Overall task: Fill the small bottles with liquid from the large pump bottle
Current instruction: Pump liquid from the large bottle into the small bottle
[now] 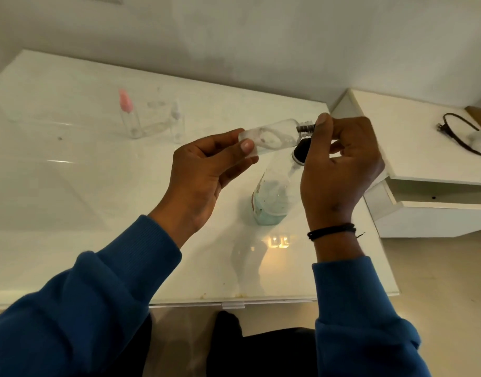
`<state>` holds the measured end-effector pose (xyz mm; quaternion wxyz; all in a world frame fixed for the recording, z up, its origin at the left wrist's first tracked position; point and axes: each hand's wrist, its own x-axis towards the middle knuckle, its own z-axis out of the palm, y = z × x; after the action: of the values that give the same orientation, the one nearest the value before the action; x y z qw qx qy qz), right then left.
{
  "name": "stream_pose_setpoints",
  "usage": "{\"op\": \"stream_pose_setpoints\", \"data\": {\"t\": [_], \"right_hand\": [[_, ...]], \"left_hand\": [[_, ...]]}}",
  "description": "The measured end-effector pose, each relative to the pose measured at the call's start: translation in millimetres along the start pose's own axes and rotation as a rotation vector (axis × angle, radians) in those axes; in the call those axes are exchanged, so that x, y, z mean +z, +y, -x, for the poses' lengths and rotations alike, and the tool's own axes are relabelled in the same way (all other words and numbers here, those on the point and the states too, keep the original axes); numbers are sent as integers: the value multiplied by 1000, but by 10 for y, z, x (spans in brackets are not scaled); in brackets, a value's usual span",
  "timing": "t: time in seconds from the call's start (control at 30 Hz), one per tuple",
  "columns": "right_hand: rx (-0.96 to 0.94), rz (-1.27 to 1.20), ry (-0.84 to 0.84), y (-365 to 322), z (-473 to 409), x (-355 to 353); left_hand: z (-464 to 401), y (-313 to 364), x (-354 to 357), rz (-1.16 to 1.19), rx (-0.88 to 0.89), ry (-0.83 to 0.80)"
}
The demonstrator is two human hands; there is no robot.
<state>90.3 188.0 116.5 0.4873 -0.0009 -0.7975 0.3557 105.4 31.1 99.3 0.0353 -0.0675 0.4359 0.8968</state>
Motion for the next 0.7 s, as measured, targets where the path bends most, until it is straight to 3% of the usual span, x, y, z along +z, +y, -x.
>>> {"op": "stream_pose_setpoints", "data": {"t": [0.7], "right_hand": [[14,16,-11,-28,-6,10]], "left_hand": [[7,-25,-17,5,7,2]]}}
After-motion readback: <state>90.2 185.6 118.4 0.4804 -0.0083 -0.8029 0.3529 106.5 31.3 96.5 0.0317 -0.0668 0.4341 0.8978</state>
